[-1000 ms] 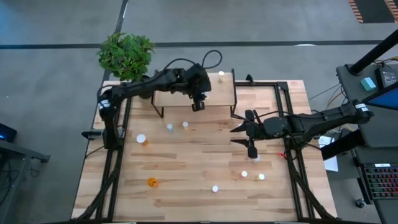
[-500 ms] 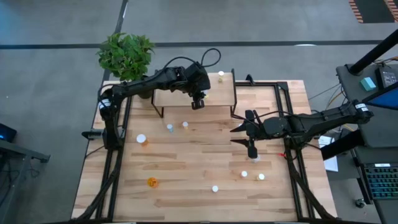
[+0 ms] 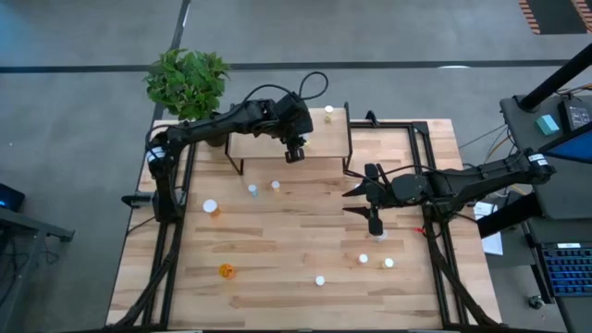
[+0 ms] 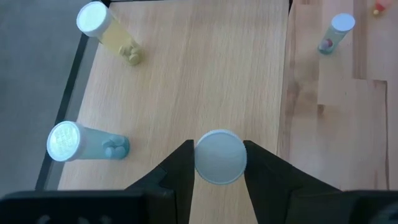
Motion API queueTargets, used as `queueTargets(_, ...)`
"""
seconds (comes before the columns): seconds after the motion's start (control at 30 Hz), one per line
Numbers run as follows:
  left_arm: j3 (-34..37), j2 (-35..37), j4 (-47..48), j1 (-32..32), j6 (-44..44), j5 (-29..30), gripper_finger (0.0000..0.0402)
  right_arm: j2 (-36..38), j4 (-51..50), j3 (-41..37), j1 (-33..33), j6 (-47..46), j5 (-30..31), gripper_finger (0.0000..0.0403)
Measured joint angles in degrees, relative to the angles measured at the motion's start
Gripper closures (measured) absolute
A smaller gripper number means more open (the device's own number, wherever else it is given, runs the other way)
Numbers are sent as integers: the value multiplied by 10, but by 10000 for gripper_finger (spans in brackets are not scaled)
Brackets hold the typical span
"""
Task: Pick and place medicine bottles onto shelf by color
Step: Put the yellow pill bottle on the shelf
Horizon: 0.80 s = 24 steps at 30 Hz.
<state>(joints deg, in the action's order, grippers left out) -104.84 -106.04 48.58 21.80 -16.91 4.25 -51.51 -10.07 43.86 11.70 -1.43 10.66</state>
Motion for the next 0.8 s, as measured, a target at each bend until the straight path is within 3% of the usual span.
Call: queueTargets(0.8,3,-11,-14,4,0,3,281,0,-1,0,0,0,0,234)
